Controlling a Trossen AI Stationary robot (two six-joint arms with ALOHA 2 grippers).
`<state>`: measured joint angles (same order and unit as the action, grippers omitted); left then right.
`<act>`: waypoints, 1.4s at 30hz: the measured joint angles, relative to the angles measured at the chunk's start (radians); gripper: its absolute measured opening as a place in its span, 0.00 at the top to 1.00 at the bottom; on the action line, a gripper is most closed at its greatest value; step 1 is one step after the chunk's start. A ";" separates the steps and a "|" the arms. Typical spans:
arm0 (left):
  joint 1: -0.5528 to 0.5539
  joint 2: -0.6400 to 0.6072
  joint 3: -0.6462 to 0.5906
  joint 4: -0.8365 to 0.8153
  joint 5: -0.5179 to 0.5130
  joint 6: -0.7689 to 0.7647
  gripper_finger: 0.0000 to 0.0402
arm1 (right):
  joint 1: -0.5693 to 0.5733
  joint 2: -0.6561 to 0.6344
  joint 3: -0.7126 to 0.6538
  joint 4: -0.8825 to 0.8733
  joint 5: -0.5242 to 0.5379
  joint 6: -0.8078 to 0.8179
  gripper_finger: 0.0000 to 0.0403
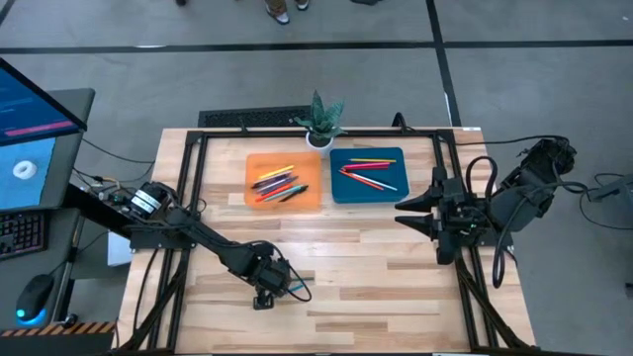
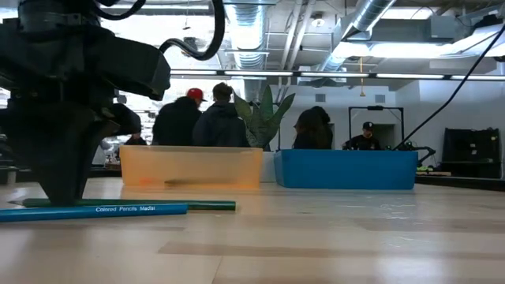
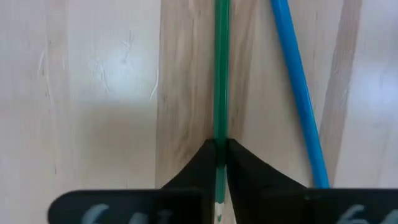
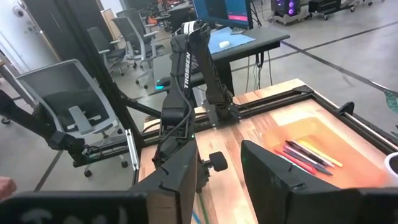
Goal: Sort pens & pencils
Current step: Put the green pencil into the blue bin
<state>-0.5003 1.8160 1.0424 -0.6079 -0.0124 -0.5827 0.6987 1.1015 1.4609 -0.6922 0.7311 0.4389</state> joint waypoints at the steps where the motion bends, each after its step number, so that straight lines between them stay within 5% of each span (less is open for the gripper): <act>1: 0.002 0.000 0.000 0.000 -0.002 -0.001 0.97 | 0.000 0.000 0.000 0.000 0.000 0.000 0.64; 11: 0.017 -0.005 0.123 -0.085 -0.069 0.004 0.99 | -0.003 0.000 0.000 -0.035 0.003 0.025 0.66; 23: 0.047 -0.240 0.351 -0.281 -0.356 -0.101 1.00 | -0.050 0.000 0.000 -0.032 0.003 0.024 0.65; 33: 0.023 -0.539 0.415 0.030 -0.661 0.076 1.00 | -0.147 0.021 0.000 0.174 -0.050 -0.130 0.60; 42: 0.016 -0.587 0.415 0.346 -0.622 0.404 1.00 | -0.374 0.130 -0.001 0.441 -0.384 -0.233 0.45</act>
<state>-0.4843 1.2285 1.4578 -0.2618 -0.6339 -0.1791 0.3244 1.2314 1.4599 -0.2508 0.3469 0.2056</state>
